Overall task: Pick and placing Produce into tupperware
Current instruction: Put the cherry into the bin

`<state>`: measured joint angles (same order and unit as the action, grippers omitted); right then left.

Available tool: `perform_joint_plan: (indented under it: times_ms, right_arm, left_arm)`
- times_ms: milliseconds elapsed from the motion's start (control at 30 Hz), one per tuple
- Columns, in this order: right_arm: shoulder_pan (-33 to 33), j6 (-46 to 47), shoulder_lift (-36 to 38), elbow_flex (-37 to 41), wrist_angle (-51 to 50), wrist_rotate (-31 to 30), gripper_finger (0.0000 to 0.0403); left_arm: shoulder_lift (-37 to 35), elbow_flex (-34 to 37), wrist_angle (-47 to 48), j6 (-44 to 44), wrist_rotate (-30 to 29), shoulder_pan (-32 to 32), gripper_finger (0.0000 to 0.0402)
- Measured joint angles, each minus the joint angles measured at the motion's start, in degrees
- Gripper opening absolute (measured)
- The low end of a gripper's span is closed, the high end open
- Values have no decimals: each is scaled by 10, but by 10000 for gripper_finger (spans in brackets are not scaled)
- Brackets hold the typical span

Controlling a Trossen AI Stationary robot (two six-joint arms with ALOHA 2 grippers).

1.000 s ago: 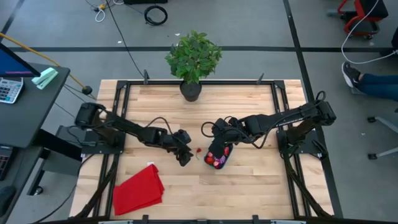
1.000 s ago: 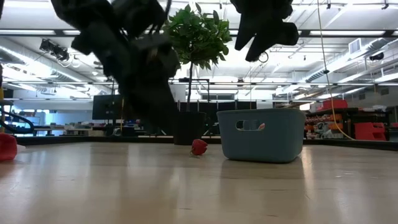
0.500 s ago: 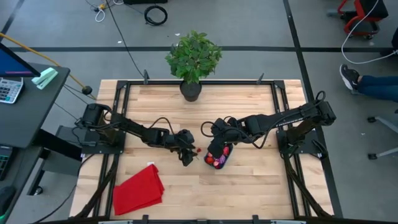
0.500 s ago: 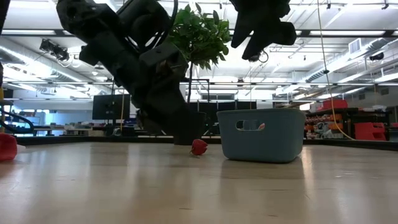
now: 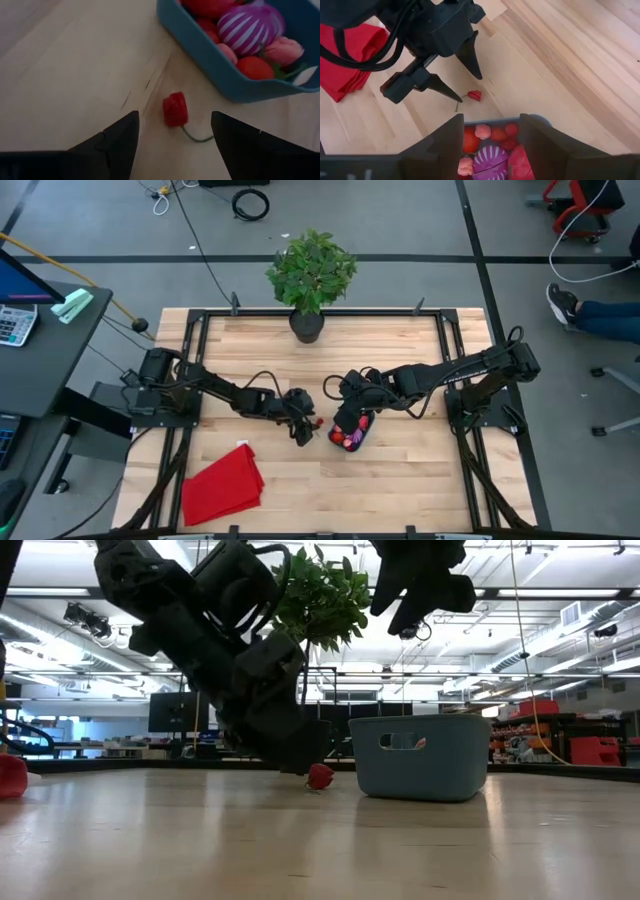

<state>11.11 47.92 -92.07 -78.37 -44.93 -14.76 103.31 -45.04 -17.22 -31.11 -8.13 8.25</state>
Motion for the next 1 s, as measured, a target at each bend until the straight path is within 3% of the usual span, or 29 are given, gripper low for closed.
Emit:
perform_joint_plan:
  times_ms: [667, 833, 1000]
  right_arm:
    - [0, 0, 0, 0, 2, 0, 201]
    - [0, 0, 0, 0, 2, 0, 200]
    - [0, 0, 0, 0, 2, 0, 201]
  left_arm:
    - [52, -3, -38, 20, -39, -1, 243]
    - [53, -2, -38, 20, -45, -2, 220]
    - [53, -2, -34, 20, -48, -2, 173]
